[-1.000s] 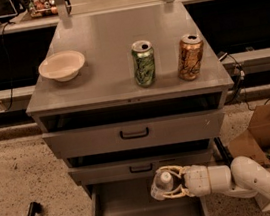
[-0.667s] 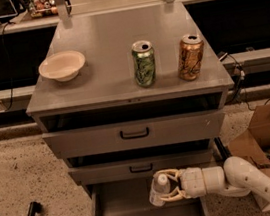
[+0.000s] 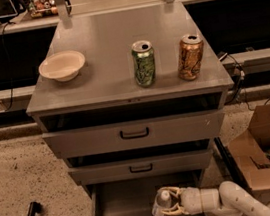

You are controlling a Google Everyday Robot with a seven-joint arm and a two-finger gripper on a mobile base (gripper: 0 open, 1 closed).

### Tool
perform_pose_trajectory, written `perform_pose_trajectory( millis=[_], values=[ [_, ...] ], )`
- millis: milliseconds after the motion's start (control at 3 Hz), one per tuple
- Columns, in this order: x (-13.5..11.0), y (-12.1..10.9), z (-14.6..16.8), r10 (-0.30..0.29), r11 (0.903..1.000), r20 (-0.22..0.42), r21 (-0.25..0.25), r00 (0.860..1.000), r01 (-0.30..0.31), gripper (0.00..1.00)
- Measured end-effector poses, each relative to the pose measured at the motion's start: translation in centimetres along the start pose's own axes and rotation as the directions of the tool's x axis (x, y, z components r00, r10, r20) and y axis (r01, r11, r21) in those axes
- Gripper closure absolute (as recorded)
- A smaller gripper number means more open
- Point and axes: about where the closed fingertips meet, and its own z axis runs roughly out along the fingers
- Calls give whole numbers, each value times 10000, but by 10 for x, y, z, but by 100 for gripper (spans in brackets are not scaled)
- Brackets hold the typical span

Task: Place blue plastic bottle into bottom drawer

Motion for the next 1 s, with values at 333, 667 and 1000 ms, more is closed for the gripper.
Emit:
perform_pose_trajectory(
  millis=[333,667,1000],
  values=[
    [58,16,16,-73,9999,-56,125,10000,73,100],
    [70,17,29,-207,9998,-566,-67,9982,203,100],
    [75,13,37,-239,9995,-1173,-232,9928,213,100]
  ],
)
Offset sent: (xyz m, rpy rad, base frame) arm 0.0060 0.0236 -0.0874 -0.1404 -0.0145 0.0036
